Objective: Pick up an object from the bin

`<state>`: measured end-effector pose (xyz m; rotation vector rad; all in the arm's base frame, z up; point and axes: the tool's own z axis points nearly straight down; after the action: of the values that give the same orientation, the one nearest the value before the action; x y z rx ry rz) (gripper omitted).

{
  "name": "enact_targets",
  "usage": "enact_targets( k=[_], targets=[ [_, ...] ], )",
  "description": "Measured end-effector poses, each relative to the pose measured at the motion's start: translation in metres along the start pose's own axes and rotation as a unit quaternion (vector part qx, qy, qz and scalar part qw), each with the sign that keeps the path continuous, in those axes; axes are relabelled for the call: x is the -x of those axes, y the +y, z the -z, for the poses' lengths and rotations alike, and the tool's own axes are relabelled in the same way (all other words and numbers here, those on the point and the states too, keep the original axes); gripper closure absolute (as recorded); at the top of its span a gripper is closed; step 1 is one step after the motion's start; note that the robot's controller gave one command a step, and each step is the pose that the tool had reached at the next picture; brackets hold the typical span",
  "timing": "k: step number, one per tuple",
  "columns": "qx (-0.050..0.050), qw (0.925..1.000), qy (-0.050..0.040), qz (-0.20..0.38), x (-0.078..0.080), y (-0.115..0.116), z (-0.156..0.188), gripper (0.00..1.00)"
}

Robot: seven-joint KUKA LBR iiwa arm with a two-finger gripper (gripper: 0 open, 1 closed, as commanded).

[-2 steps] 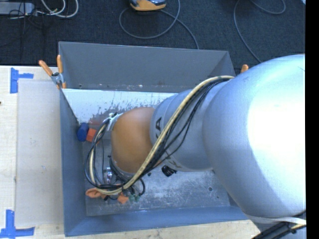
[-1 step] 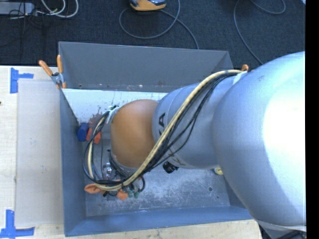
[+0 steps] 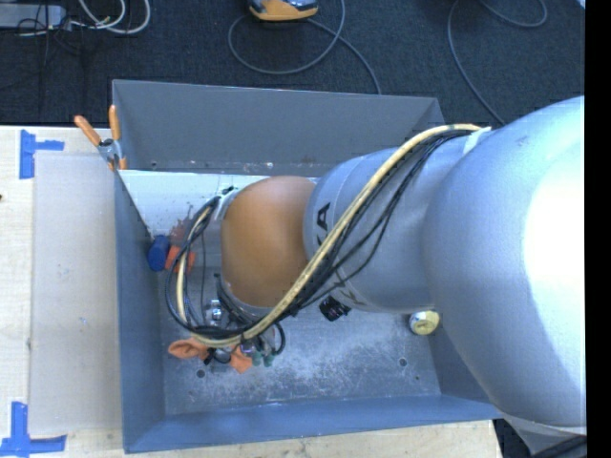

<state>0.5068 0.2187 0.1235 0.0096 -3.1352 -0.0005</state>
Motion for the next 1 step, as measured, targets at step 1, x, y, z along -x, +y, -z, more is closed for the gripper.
enact_targets(
  k=[1],
  targets=[
    [-0.002,1.0000,0.0029,-0.004,-0.0047,0.0033,0.0130,1.00]
  ],
)
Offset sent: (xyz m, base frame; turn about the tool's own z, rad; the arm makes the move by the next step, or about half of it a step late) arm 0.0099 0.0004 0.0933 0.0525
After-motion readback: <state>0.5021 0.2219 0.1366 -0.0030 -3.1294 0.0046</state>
